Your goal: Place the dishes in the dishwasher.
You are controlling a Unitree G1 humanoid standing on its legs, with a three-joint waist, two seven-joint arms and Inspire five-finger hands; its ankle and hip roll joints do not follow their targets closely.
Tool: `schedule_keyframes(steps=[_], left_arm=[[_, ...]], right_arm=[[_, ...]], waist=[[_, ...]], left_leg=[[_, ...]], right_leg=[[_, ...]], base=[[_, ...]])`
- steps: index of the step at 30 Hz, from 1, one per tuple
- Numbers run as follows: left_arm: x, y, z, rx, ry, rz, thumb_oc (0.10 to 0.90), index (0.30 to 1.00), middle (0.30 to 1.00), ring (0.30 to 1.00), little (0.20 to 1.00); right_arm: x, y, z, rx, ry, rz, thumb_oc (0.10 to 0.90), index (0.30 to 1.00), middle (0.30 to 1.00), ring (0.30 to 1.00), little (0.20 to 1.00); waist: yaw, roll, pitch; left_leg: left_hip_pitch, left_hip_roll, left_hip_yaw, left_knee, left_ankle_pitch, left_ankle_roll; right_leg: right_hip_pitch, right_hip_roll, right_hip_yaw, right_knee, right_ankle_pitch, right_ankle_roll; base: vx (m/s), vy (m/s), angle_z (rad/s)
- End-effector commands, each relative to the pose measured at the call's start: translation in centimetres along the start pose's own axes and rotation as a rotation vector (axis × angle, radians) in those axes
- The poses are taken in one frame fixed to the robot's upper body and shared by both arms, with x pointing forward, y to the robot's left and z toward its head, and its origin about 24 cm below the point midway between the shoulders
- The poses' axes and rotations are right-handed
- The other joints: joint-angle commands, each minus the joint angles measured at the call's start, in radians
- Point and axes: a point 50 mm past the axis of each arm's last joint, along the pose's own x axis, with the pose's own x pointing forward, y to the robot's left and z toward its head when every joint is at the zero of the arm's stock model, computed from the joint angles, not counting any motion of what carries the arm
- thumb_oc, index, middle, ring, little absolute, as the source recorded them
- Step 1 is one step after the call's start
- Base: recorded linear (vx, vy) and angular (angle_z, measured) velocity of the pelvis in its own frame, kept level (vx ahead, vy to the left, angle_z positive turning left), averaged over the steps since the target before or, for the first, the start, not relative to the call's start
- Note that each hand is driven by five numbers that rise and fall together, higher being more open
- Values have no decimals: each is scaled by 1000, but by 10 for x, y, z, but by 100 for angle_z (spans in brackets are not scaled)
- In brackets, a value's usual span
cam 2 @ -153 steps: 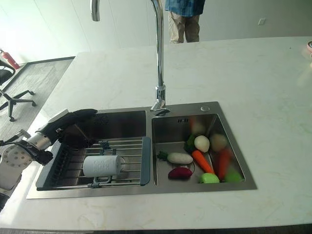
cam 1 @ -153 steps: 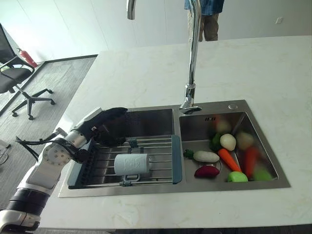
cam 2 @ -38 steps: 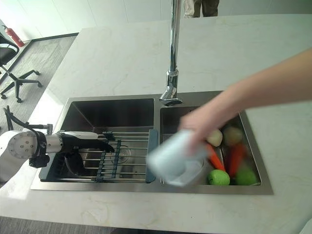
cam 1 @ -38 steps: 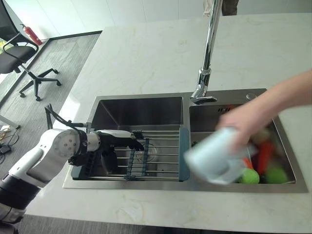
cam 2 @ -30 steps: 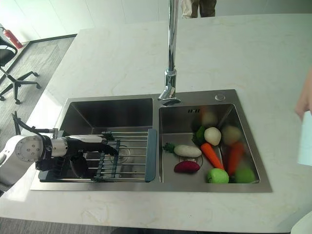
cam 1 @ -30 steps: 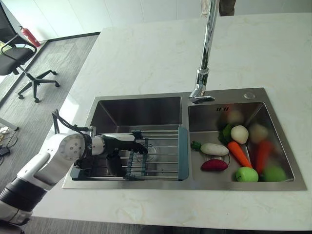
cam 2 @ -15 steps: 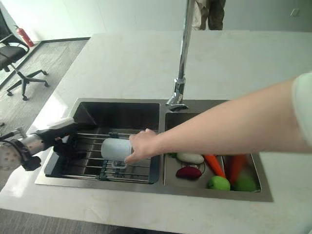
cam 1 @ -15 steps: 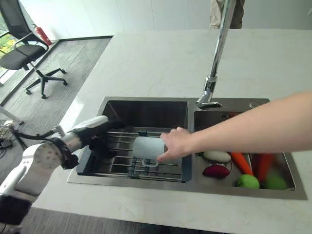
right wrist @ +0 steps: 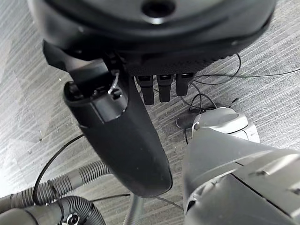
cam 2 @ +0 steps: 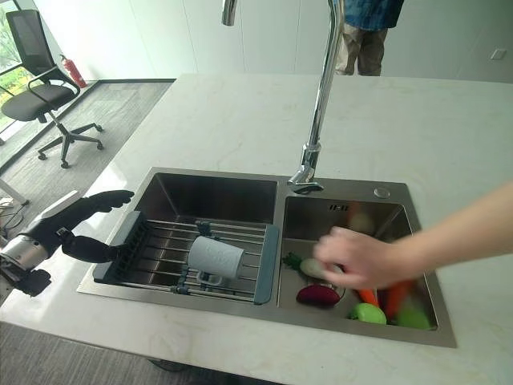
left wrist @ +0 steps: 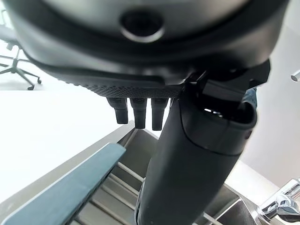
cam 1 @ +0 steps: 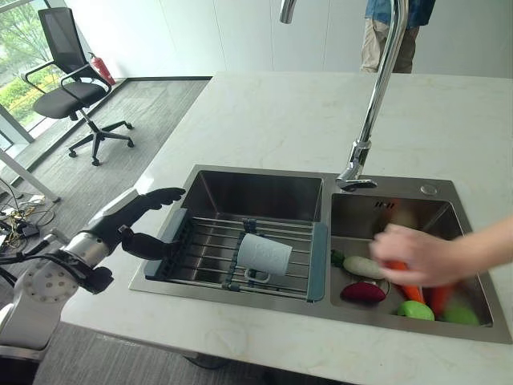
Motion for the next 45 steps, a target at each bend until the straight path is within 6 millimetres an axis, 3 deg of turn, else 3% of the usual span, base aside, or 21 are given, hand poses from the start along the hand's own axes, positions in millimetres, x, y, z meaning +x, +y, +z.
schedule_keyframes(steps=[1, 11, 17, 28, 45], left_arm=[[0, 50, 53, 81, -280, 212, 800, 900, 900, 900, 900], [8, 45, 78, 65, -393, 51, 800, 900, 900, 900, 900], [16, 39, 107, 84, -462, -202, 800, 900, 900, 900, 900], [37, 27, 143, 147, -464, -419, 800, 900, 900, 900, 900], [47, 21, 139, 240, -397, -467, 800, 900, 900, 900, 900]], right_arm=[[1, -7, 21, 3, -73, -25, 800, 900, 900, 900, 900], [1, -10, 21, 5, -59, -37, 800, 900, 900, 900, 900], [-1, -18, 19, 7, -52, -42, 800, 900, 900, 900, 900], [-1, -21, 21, 9, -55, -49, 800, 900, 900, 900, 900], [-3, -27, 15, 28, -45, -63, 800, 900, 900, 900, 900]], waist=[[-3, 3, -17], [-13, 9, -21], [-35, 18, -26], [-80, 28, -32], [-113, 26, -22]], left_leg=[[2, 54, -14, 60, -149, -54], [5, 55, -8, 60, -148, -55], [5, 60, 9, 60, -147, -60], [9, 68, 35, 60, -147, -65], [8, 74, 59, 60, -150, -65]], right_leg=[[0, -18, 24, 104, -140, 65], [-3, -16, 30, 104, -136, 66], [-12, -18, 39, 104, -127, 75], [-29, -11, 73, 104, -116, 82], [-50, -11, 107, 104, -105, 91]], base=[[0, 0, 0], [0, 0, 0], [-17, -3, 0], [-6, -10, -6], [8, -5, -4]])
